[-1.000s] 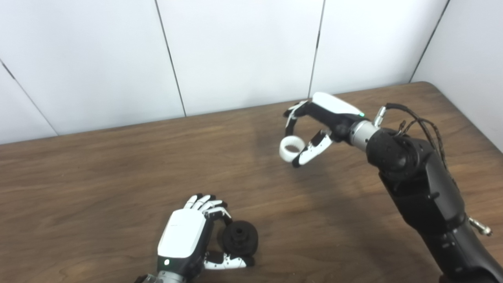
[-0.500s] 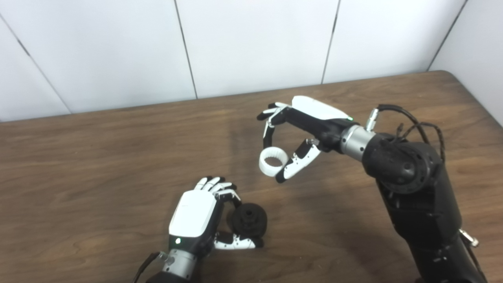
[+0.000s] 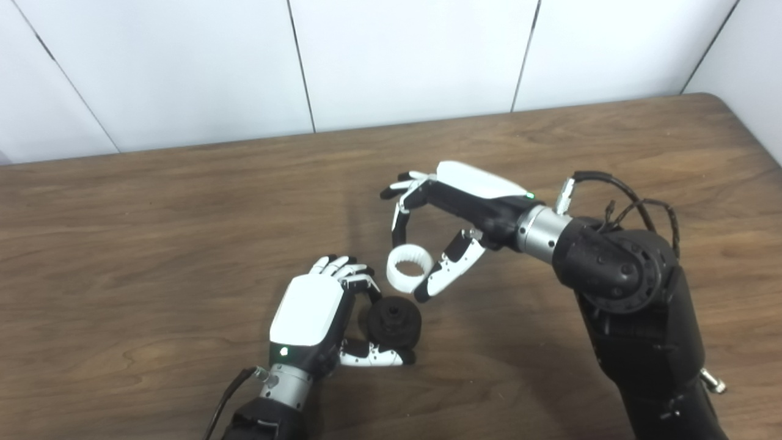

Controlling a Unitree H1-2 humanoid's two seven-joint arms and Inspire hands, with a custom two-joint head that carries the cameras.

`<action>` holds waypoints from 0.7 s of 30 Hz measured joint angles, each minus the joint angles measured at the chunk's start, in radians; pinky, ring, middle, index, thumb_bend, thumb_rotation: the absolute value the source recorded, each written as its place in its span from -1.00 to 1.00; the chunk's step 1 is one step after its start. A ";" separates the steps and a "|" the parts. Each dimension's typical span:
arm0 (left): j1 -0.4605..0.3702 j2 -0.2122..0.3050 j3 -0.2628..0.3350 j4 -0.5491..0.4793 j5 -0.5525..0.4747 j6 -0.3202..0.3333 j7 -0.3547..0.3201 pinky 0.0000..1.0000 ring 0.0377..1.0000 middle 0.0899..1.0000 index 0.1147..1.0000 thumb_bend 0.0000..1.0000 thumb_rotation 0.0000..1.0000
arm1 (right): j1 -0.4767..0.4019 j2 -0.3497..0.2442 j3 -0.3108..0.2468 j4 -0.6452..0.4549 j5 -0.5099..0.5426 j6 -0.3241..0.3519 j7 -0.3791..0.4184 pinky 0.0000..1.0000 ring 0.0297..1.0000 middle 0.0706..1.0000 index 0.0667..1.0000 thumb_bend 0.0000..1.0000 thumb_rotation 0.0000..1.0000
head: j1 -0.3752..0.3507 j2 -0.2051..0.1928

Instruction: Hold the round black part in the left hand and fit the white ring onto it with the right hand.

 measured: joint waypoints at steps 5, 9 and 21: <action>0.000 -0.001 0.000 -0.002 0.001 0.003 -0.003 0.84 0.73 0.51 -0.16 0.05 -0.90 | 0.008 -0.003 0.029 0.006 -0.004 0.000 -0.015 1.00 0.98 0.77 -0.11 0.05 -0.74 | -0.002 0.003; 0.000 -0.002 0.000 -0.002 0.001 0.005 -0.003 0.83 0.73 0.51 -0.16 0.05 -0.90 | 0.013 -0.004 0.043 0.009 -0.003 0.000 -0.034 1.00 0.98 0.76 -0.11 0.05 -0.74 | 0.000 0.005; -0.001 -0.005 -0.004 -0.002 0.003 0.014 -0.002 0.83 0.73 0.50 -0.16 0.05 -0.90 | 0.039 -0.011 0.064 0.022 0.020 0.000 -0.068 0.95 1.00 0.78 -0.11 0.05 -0.74 | 0.003 0.014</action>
